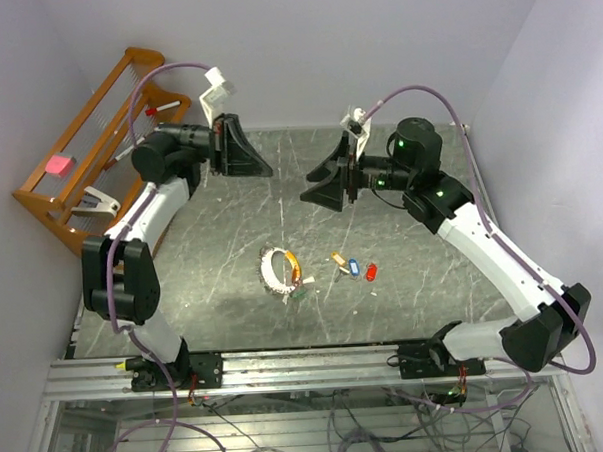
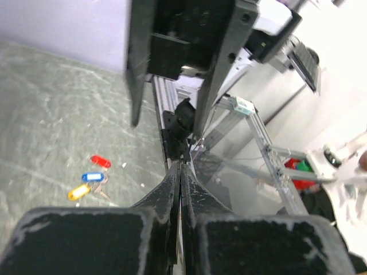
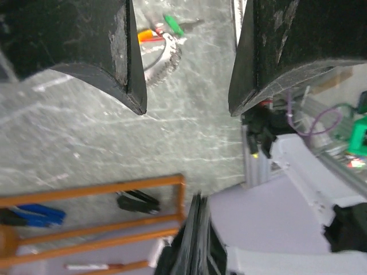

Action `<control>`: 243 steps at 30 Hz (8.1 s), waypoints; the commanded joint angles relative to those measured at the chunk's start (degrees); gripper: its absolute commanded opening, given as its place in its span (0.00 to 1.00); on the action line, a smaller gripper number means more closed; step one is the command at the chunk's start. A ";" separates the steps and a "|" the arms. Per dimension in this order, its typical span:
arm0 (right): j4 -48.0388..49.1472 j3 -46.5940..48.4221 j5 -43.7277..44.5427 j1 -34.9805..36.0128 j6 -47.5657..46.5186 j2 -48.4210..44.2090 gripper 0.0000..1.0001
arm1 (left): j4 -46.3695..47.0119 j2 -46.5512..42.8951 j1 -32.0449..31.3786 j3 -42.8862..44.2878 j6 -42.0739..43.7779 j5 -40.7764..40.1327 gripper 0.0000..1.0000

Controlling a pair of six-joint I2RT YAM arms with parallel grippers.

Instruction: Put the keys on the keyring

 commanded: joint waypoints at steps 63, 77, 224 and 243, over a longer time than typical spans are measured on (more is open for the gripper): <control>-29.33 19.81 20.40 4.68 20.37 52.26 0.37 | -93.48 -16.08 15.40 12.05 60.61 -22.77 0.58; -28.52 22.97 19.15 6.50 22.90 56.44 0.35 | -97.90 -16.42 15.85 13.15 64.08 -24.61 0.58; -3.35 18.59 17.49 7.56 11.68 12.93 0.00 | -102.48 -12.79 2.66 4.18 95.36 -19.38 0.41; -4.64 16.99 17.23 7.53 10.84 11.36 0.00 | -110.13 -12.23 2.66 8.64 98.99 -16.43 0.07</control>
